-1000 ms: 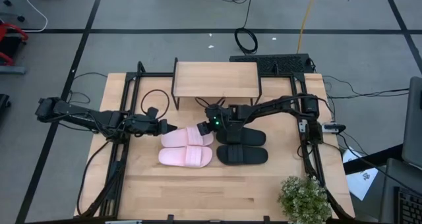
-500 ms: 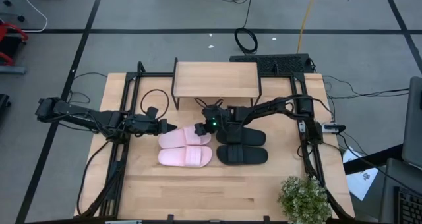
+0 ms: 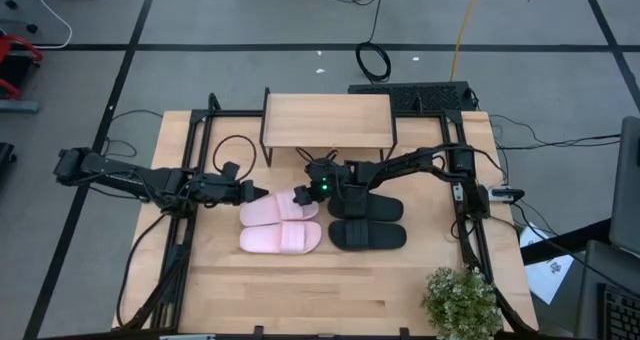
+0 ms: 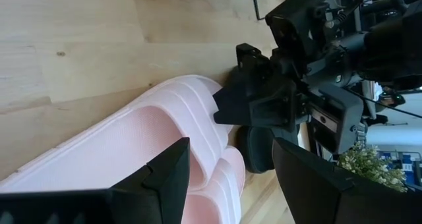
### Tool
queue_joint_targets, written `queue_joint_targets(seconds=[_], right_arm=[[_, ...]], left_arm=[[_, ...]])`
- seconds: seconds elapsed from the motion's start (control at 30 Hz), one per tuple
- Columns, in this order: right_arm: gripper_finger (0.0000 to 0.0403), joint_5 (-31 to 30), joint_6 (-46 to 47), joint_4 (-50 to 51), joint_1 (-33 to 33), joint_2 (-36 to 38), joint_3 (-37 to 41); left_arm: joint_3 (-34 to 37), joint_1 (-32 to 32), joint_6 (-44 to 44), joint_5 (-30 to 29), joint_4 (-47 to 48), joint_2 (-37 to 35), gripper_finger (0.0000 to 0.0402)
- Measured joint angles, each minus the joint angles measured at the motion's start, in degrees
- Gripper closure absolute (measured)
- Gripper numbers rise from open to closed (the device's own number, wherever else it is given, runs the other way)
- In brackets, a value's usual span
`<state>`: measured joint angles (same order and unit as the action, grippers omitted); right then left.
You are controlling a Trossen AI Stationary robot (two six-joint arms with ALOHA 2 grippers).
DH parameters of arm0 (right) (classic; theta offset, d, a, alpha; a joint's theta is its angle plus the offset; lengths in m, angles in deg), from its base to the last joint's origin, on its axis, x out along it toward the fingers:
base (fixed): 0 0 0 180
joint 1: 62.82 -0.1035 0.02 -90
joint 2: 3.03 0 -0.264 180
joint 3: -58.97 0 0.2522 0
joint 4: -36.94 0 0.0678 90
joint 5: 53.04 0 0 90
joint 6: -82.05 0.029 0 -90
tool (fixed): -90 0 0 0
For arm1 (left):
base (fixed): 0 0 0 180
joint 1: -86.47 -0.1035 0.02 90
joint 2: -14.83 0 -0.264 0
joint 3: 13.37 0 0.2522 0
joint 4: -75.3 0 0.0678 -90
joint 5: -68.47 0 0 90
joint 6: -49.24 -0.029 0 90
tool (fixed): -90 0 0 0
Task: Pick and place slides into the shelf
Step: Put the top pink slides on the shelf
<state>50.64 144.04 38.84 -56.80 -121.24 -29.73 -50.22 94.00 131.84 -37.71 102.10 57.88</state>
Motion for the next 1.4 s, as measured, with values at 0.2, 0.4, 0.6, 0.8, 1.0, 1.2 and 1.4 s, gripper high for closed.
queue_joint_targets(seconds=[0.2,0.4,0.6,0.8,1.0,1.2,1.4], right_arm=[[0.03,-0.11,-0.9,-0.11,0.0,0.0,0.0],[0.0362,-1.42,-1.73,-0.3,0.0,0.0,0.0],[0.0394,-1.86,-2.39,-0.71,0.11,0.04,0.0],[0.0399,-1.4,-1.6,-1.3,0.96,0.04,0.0],[0.0401,1.66,0.78,-7.84,1.83,0.09,0.0],[0.0402,3.15,1.63,-7.97,2.5,0.73,0.0],[0.0402,4.55,1.82,-7.74,3.01,1.21,0.0]], left_arm=[[0.0,-0.02,0.0,0.0,0.0,0.0,0.0192],[0.0,-0.02,0.0,0.0,0.0,0.0,0.0192],[0.0,-0.01,-0.44,0.02,-0.02,0.0,0.0192],[0.0,0.0,-0.89,0.02,0.0,0.0,0.0192],[0.0,0.0,-0.94,0.02,-0.01,0.0,0.0192],[0.0,-0.01,-0.96,0.02,-0.04,0.0,0.0192],[0.0,-0.01,-3.28,0.02,-0.71,0.0,0.0192]])
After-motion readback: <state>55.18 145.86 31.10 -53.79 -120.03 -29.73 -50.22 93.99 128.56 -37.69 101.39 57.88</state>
